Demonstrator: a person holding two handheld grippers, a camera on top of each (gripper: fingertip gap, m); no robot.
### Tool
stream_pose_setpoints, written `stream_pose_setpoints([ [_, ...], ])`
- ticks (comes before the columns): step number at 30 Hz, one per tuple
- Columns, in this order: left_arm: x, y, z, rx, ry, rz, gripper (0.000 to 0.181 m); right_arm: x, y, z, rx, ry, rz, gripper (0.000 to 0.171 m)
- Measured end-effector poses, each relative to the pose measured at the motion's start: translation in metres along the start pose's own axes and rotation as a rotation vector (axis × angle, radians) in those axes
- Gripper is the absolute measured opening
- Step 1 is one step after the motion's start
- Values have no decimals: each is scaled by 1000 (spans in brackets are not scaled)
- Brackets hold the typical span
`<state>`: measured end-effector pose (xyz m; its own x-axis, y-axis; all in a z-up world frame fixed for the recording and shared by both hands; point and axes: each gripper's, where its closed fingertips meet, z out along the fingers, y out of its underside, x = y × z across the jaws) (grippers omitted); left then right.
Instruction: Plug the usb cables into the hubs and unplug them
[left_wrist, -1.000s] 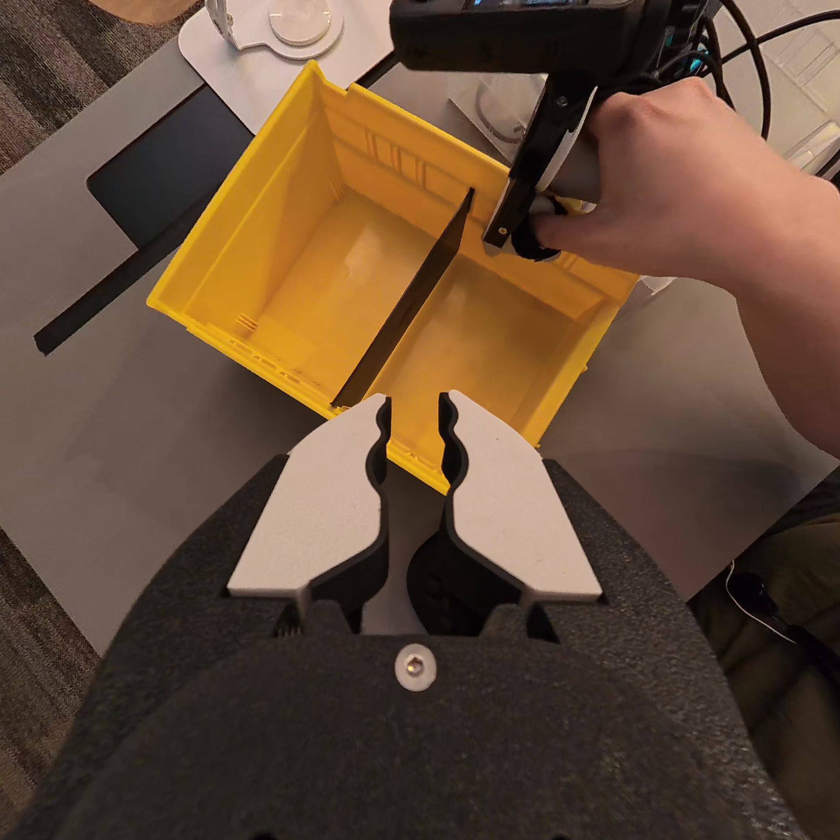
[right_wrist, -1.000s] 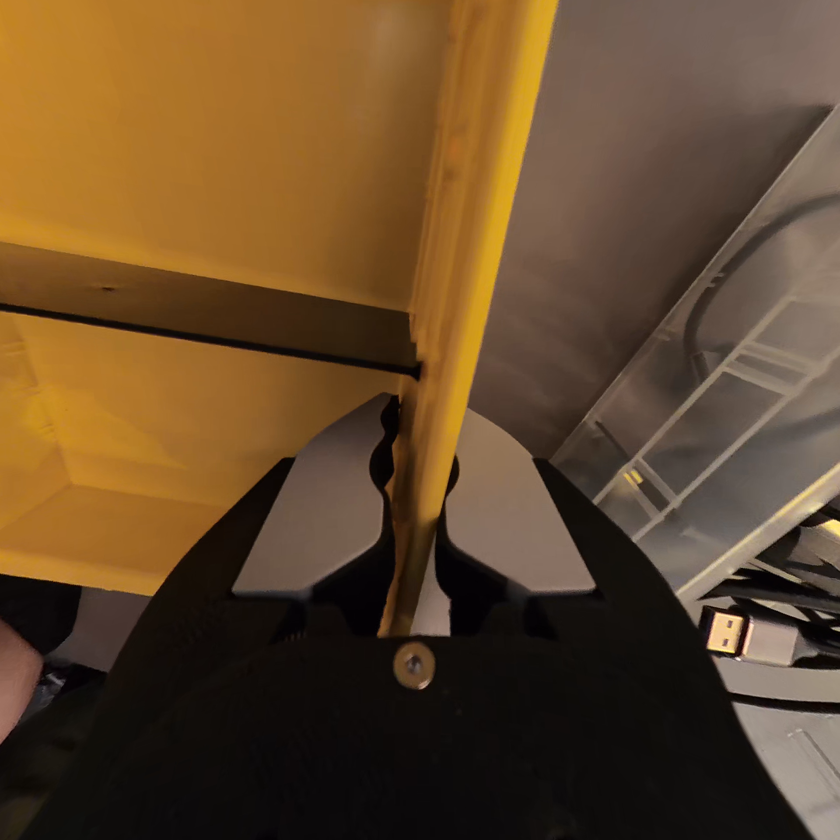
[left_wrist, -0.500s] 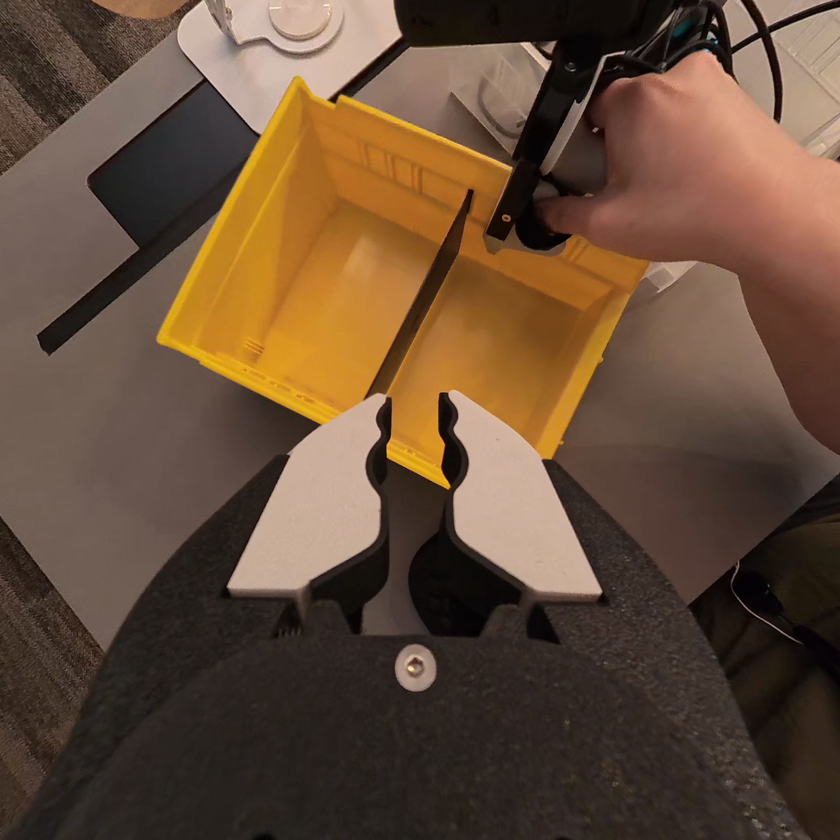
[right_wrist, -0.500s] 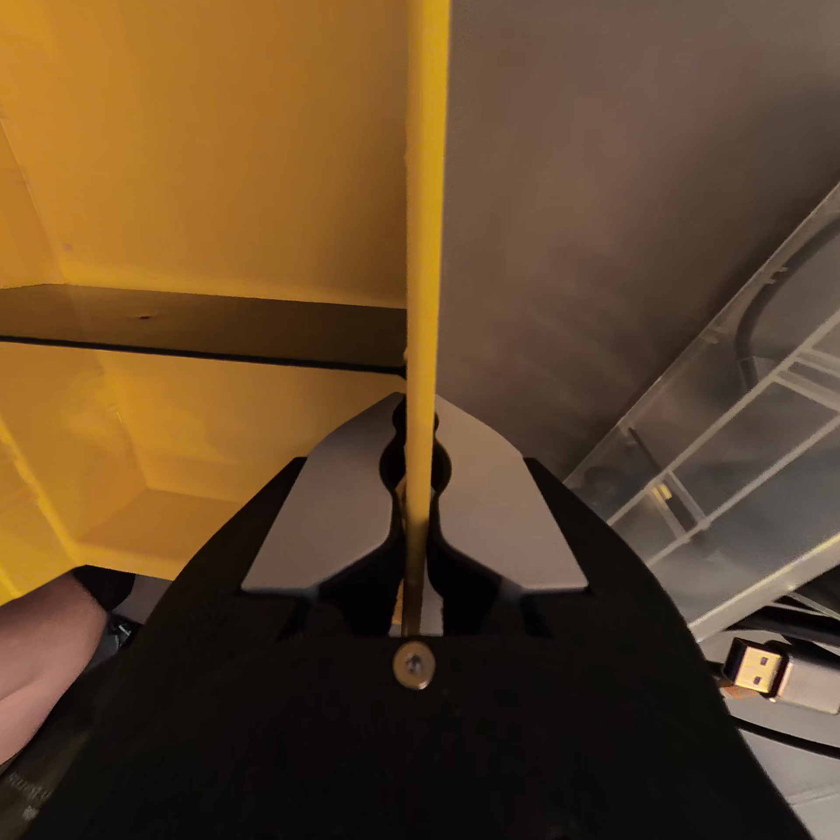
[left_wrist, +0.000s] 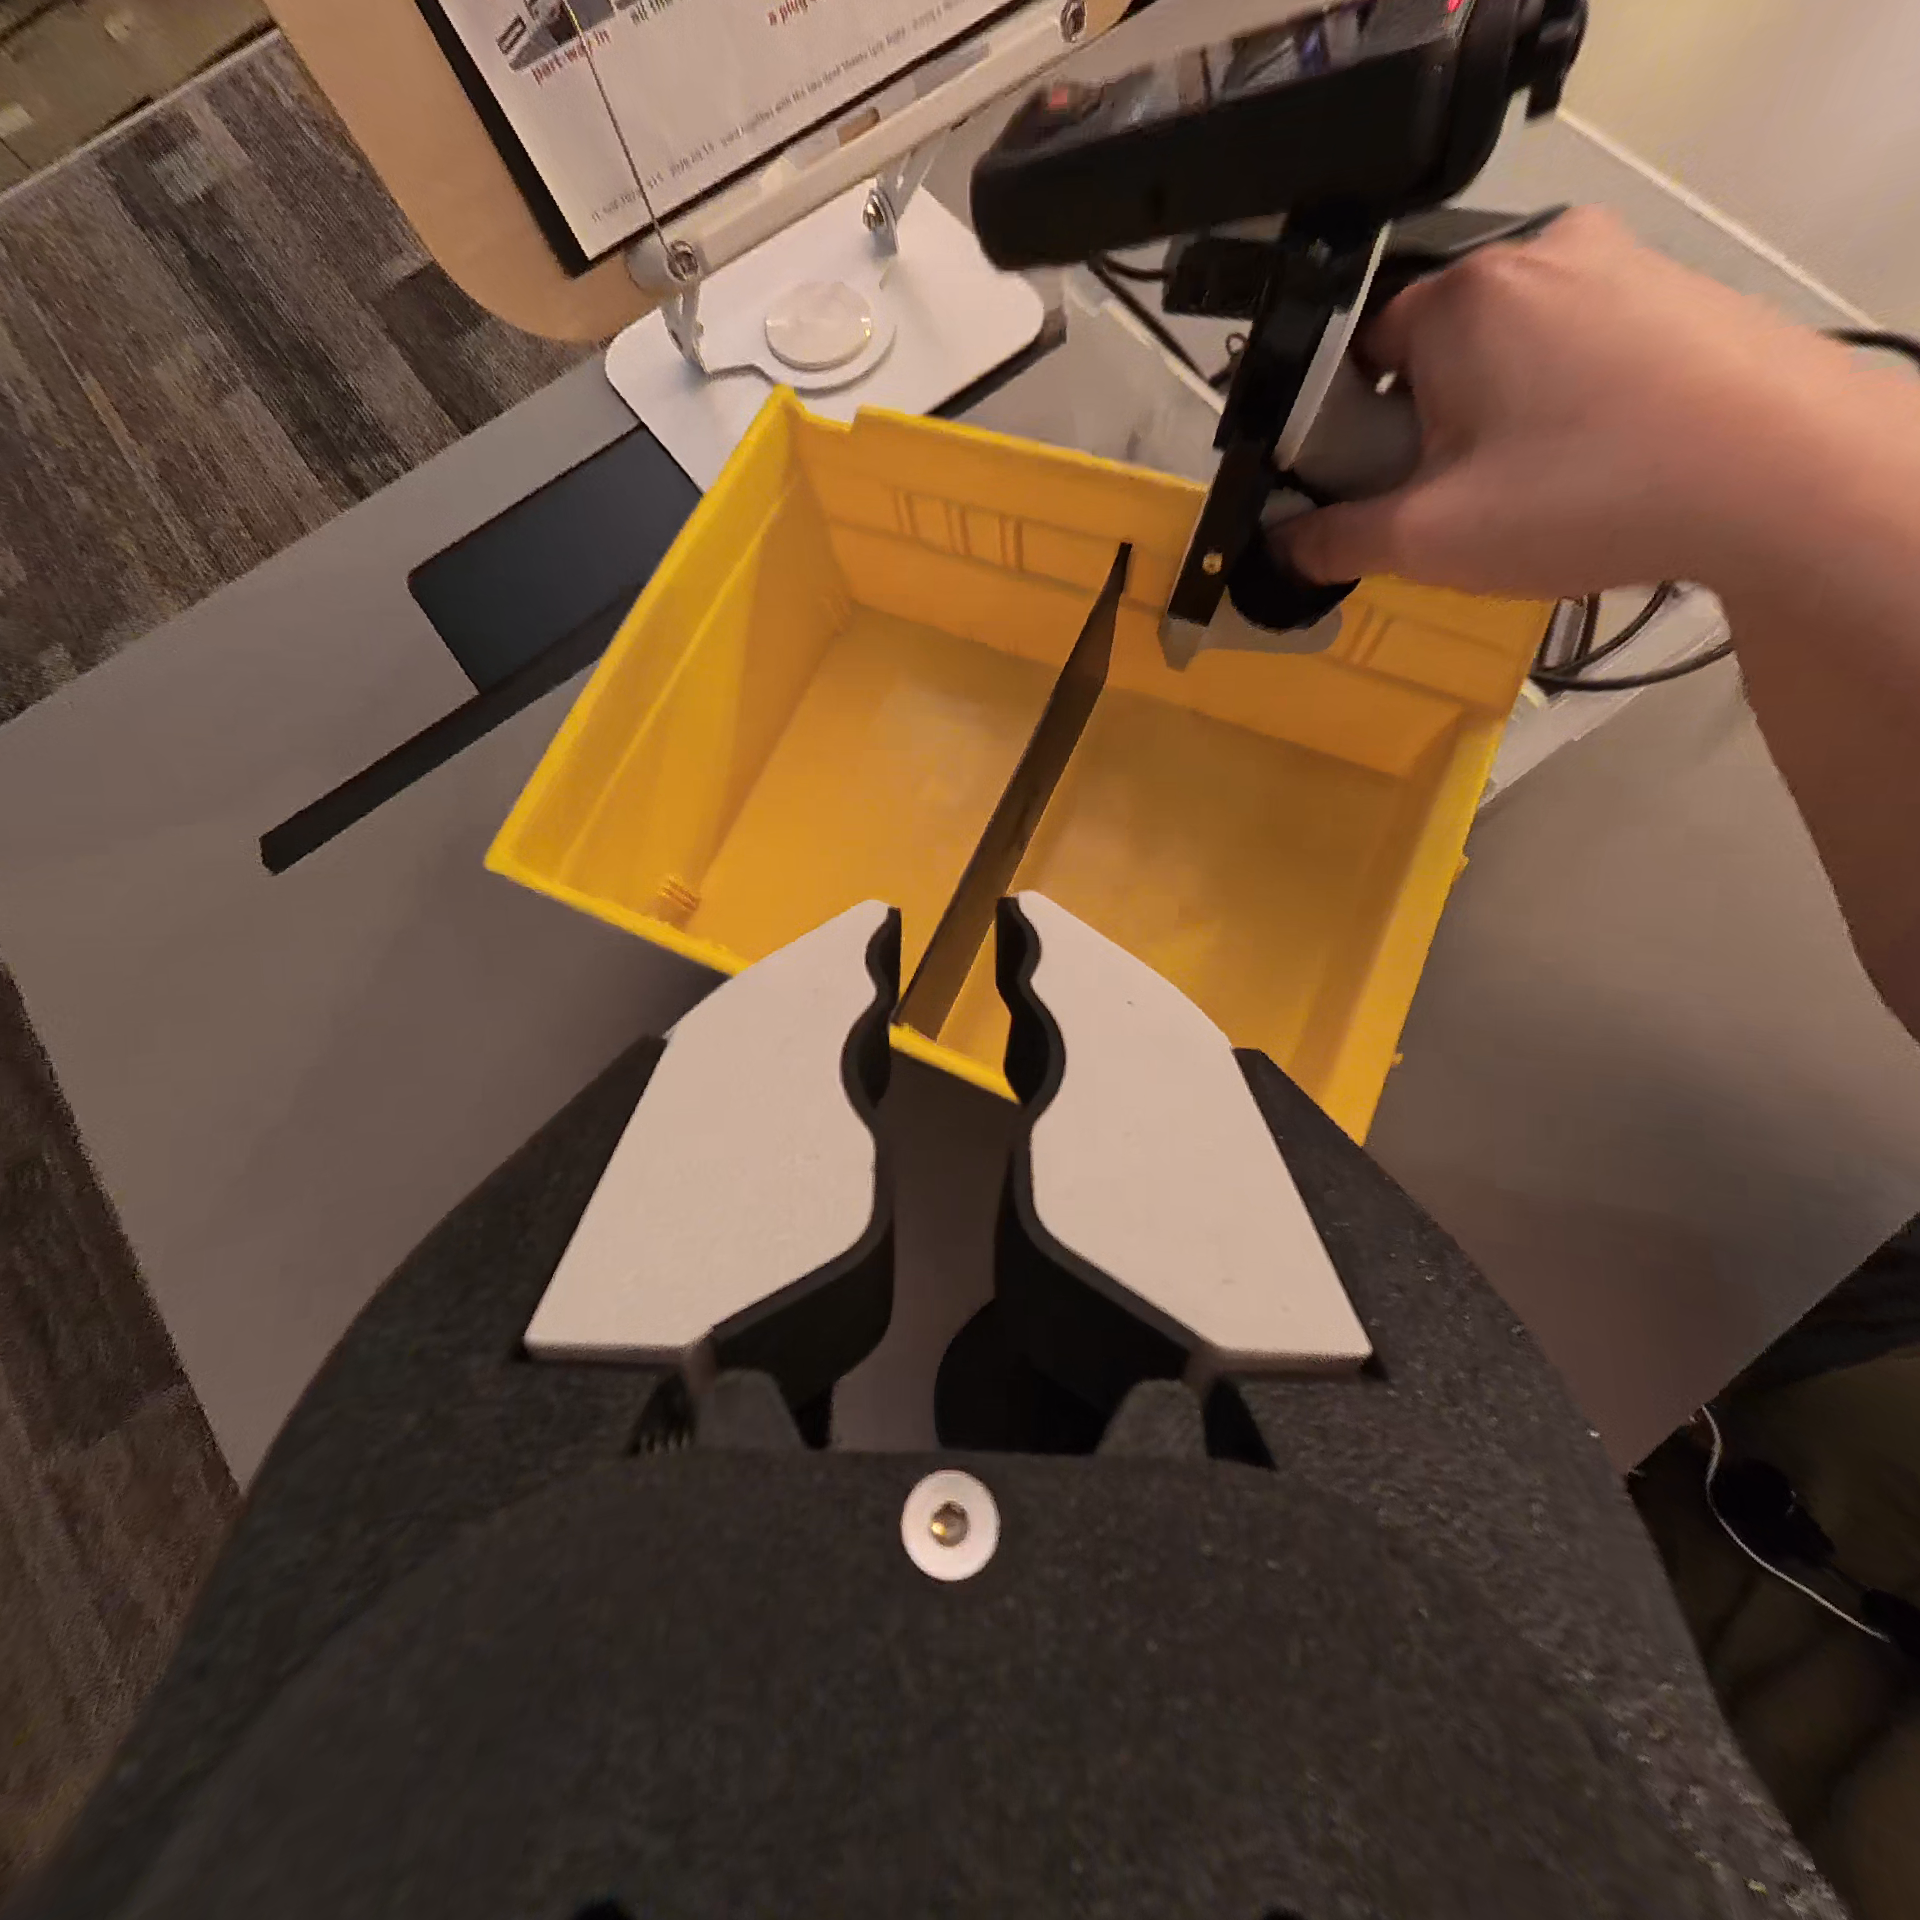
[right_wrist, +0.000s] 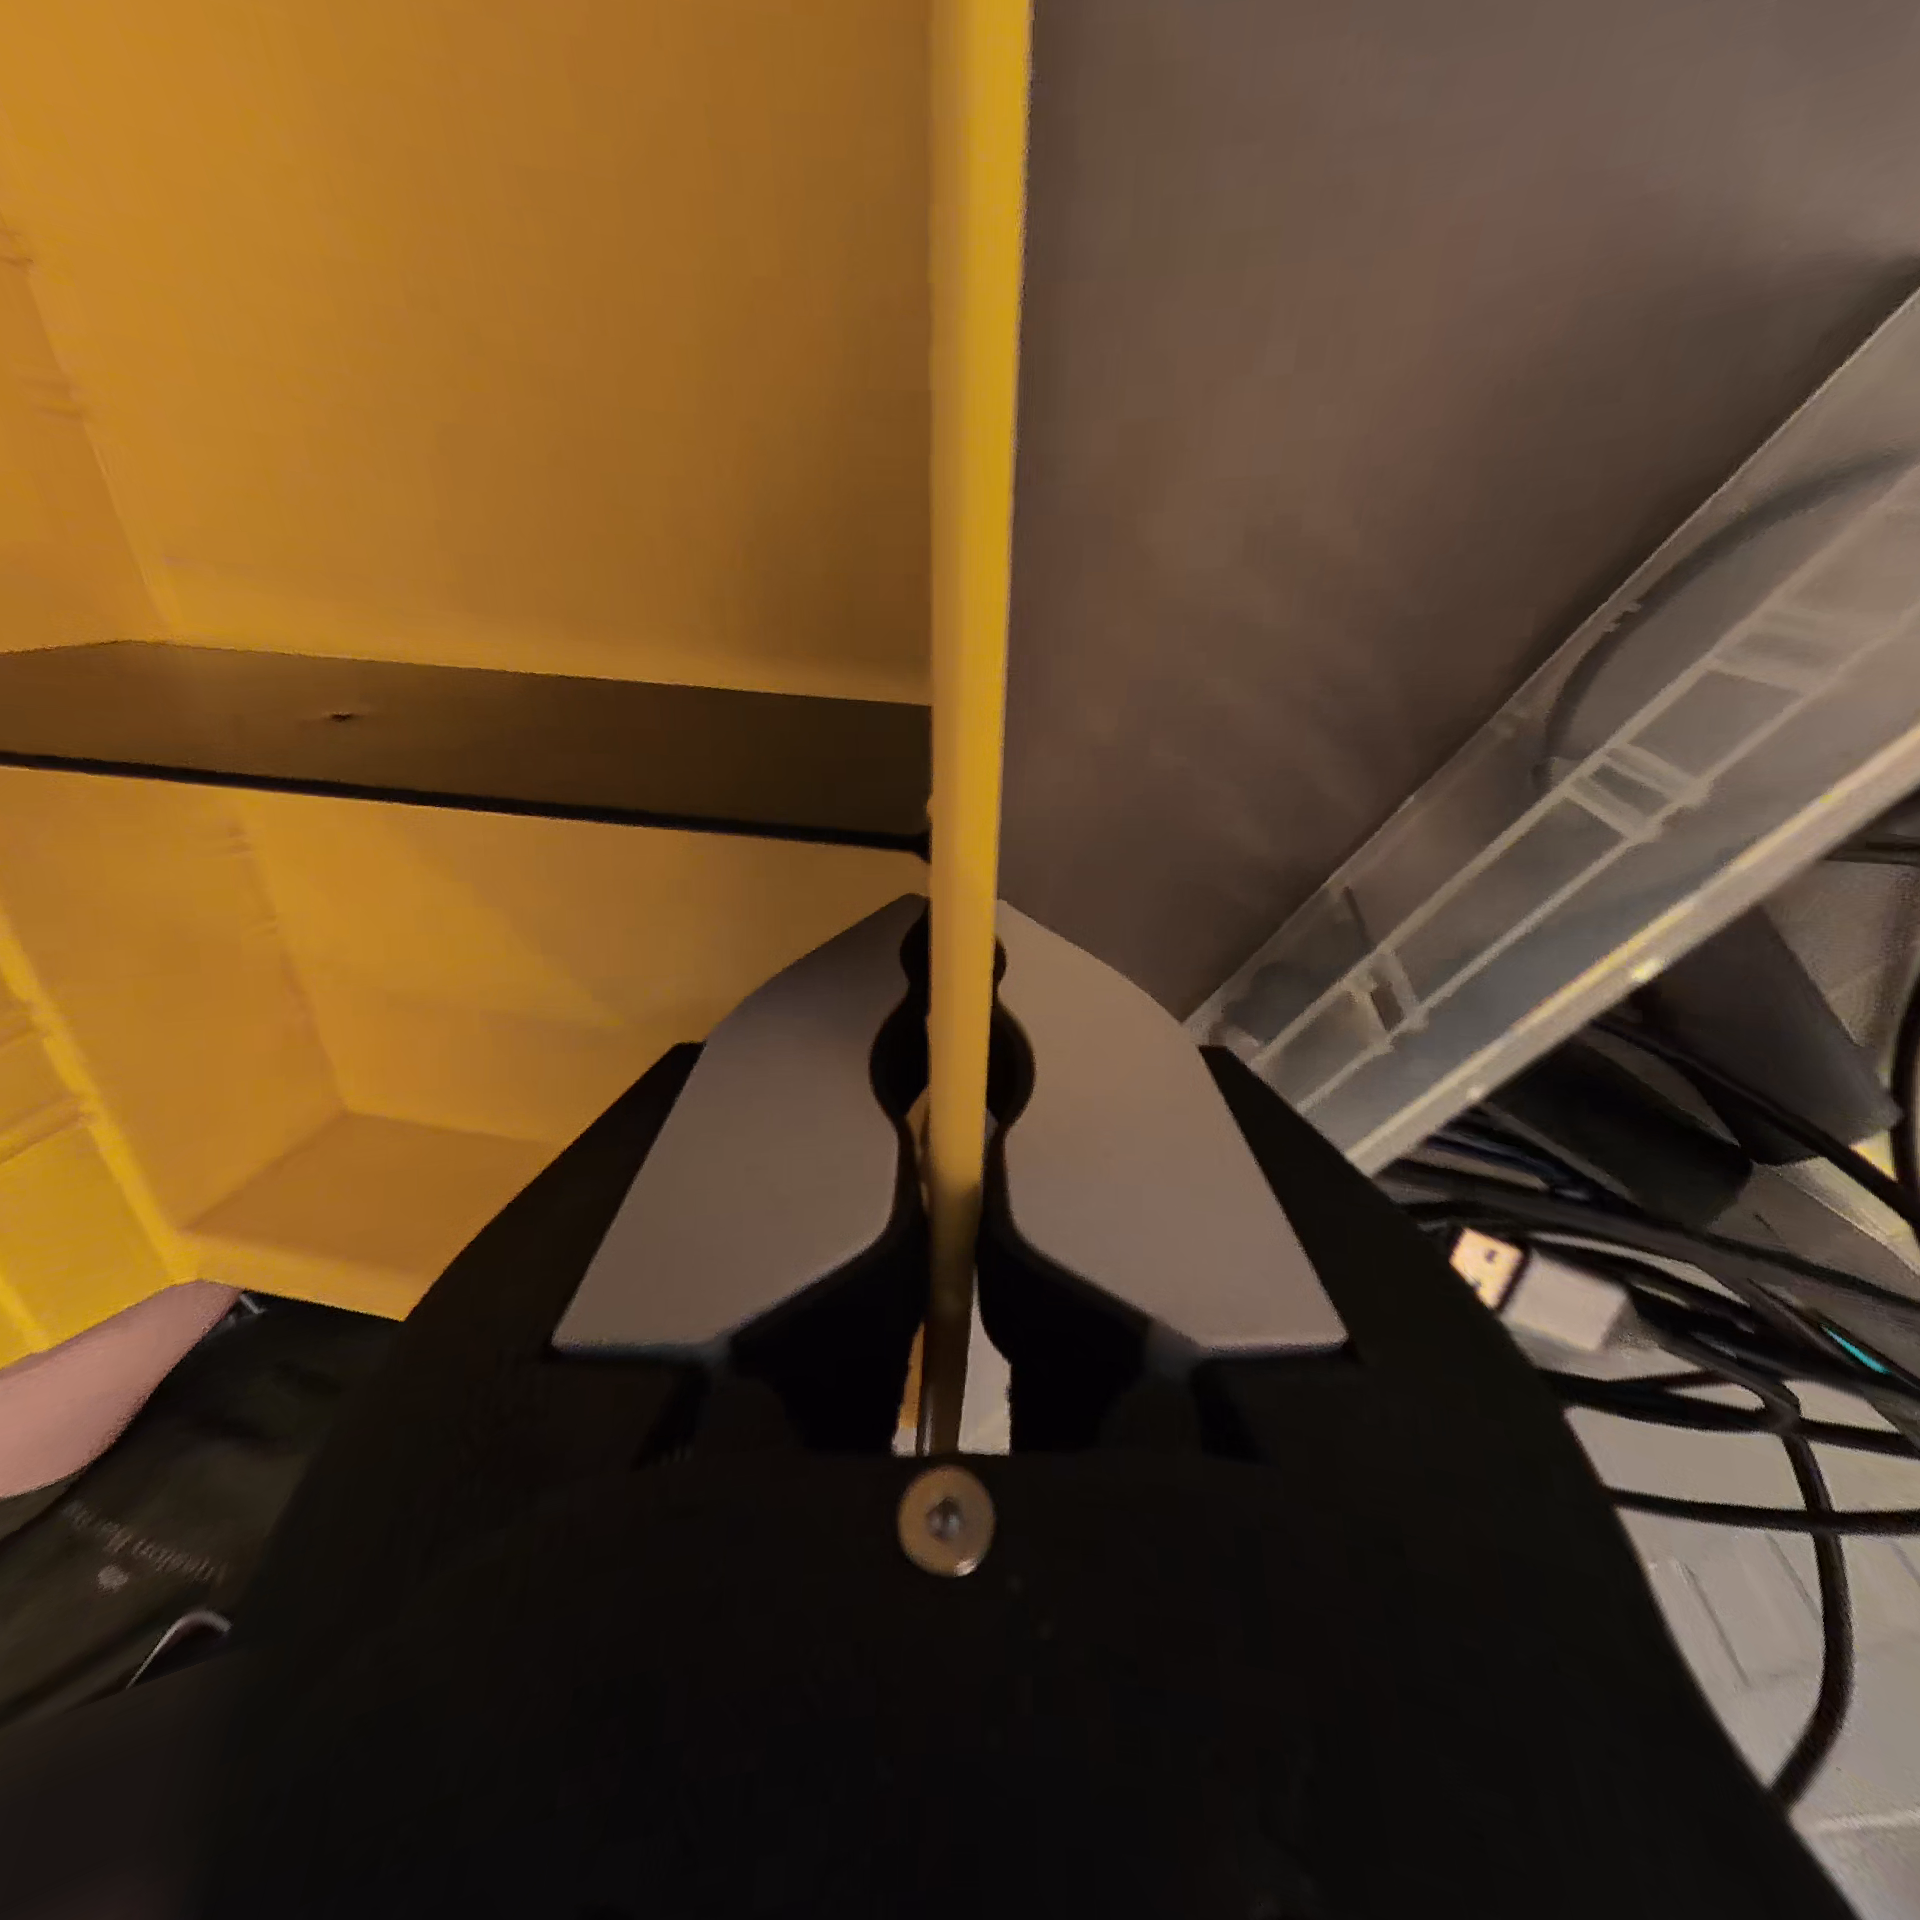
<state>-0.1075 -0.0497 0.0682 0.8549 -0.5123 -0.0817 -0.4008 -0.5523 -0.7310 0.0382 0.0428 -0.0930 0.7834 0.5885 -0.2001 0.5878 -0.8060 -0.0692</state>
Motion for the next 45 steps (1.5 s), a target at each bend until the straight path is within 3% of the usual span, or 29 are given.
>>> stream_pose_setpoints([
  [7, 35, 0, -48, 125, -35, 114, 20, 7, 8, -78, 75, -4, -11, 6],
  [12, 58, -2, -55, 147, -36, 213, 20, 37, 36, -151, 112, -21, 9, 6],
  [18, 73, -5, -52, 143, -12, 269, 20, 122, 103, -221, 180, -70, 170, 6],
  [23, 74, -5, -44, 110, -17, 281, 20, 226, 176, -244, 261, -16, 379, 6],
  [27, 73, -7, -34, 72, -29, 274, 20, 308, 238, -237, 300, 75, 547, 6],
  [32, 78, -10, -20, 23, -51, 302, 20, 381, 299, -197, 314, 111, 697, 6],
  [40, 86, -13, 23, -97, -3, 331, 21, 423, 321, -108, 271, 56, 736, 6],
  [45, 87, -7, 66, -234, 18, 346, 21, 427, 321, -78, 227, 52, 703, 6],
])
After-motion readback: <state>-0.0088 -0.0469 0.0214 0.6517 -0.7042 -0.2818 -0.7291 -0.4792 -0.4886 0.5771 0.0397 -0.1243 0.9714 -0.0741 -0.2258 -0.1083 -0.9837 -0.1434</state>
